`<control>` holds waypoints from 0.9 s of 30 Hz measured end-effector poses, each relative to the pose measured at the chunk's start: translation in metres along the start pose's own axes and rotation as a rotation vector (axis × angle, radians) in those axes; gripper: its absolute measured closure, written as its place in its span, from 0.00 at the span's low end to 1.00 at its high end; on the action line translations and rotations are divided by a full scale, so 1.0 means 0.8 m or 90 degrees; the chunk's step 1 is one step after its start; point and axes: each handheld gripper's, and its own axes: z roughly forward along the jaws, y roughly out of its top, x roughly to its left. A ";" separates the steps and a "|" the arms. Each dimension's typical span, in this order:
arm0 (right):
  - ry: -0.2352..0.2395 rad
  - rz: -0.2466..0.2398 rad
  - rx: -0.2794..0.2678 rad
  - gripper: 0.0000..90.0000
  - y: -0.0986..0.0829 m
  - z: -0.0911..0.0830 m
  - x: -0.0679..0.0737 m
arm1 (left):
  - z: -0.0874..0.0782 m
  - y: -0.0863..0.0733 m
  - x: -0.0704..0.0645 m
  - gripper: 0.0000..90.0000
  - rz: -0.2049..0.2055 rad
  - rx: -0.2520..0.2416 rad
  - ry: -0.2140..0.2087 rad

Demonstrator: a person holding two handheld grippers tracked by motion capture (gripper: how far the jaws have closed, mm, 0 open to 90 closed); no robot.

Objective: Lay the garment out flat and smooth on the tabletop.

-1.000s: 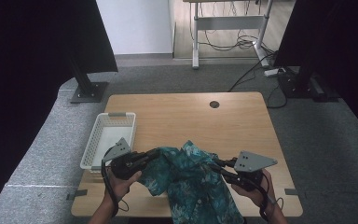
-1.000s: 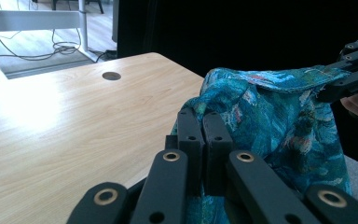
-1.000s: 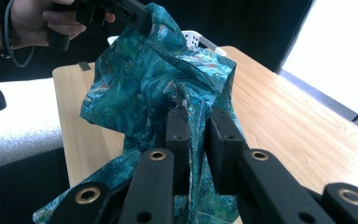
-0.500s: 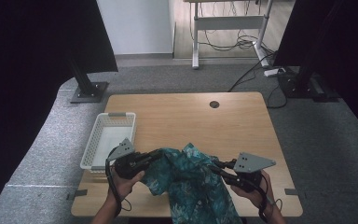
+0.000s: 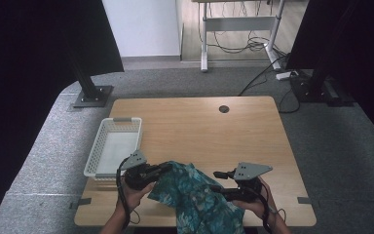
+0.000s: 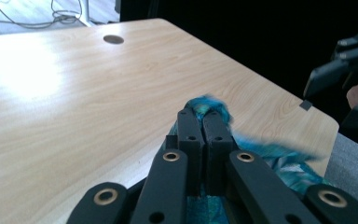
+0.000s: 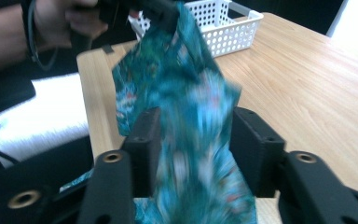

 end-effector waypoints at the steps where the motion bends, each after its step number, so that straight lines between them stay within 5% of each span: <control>1: 0.004 0.016 -0.011 0.57 -0.004 -0.003 -0.005 | 0.001 -0.002 0.000 0.97 -0.002 0.001 0.000; 4: -0.005 0.045 -0.010 0.56 -0.012 -0.011 -0.017 | 0.002 -0.007 0.002 0.97 -0.006 0.006 0.001; 10: -0.004 0.095 0.053 0.51 -0.041 -0.007 -0.038 | 0.001 -0.010 0.006 0.97 -0.013 0.006 0.005; 11: 0.011 0.125 0.093 0.50 -0.064 0.001 -0.043 | 0.001 -0.011 0.008 0.97 -0.016 0.007 0.007; 14: 0.028 0.151 0.135 0.50 -0.091 0.012 -0.044 | 0.000 -0.012 0.010 0.97 -0.019 0.008 0.009; 18: 0.021 0.154 0.180 0.49 -0.110 0.025 -0.041 | 0.001 -0.013 0.009 0.97 -0.019 0.008 0.008; 23: 0.028 0.128 0.197 0.44 -0.108 0.040 -0.031 | 0.003 -0.012 0.007 0.97 -0.018 0.008 0.005; 27: 0.005 0.111 0.221 0.39 -0.105 0.058 -0.024 | 0.003 -0.012 0.006 0.97 -0.017 0.007 0.003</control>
